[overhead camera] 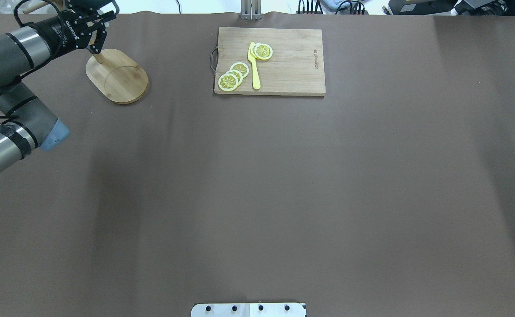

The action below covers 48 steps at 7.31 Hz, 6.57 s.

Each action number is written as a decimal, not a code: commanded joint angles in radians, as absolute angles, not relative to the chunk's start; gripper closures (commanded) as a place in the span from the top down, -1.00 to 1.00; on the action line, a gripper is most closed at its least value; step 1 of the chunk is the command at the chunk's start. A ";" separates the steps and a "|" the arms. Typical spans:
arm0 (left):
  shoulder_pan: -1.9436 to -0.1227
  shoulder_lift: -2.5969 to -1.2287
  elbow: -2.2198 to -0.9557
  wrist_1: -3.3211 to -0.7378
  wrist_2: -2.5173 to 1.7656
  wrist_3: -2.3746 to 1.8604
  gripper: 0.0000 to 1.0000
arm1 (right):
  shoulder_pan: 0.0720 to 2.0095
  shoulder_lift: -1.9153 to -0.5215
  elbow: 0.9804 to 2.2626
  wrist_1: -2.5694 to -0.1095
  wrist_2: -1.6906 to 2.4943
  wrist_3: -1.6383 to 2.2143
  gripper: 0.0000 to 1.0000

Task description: Hang cup on storage rack

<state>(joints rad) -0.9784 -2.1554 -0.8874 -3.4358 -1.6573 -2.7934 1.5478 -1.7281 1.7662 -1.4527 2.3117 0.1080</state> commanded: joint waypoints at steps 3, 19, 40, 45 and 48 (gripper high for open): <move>-0.976 -2.145 -0.854 -3.470 -1.658 -2.795 -1.00 | 1.548 -1.729 1.770 -1.453 2.312 0.110 1.00; -0.933 -1.999 -1.170 -3.471 -1.615 -2.693 0.98 | 1.548 -1.729 1.769 -1.453 2.307 0.110 1.00; -1.453 -1.513 -1.695 -1.935 -2.117 0.176 0.98 | 1.549 -1.810 1.755 -1.454 2.296 0.098 1.00; -1.521 -1.376 -1.698 -1.856 -2.328 -0.028 0.98 | 1.555 -1.828 1.767 -1.453 2.296 0.095 1.00; -1.542 -1.330 -1.773 -1.769 -2.384 -0.074 0.98 | 1.555 -1.848 1.761 -1.393 2.296 0.094 1.00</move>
<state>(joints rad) -1.5378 -1.3355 -1.7446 -1.8218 -2.3714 -0.0586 1.5553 -1.8337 1.7660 -1.4358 2.2964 0.0938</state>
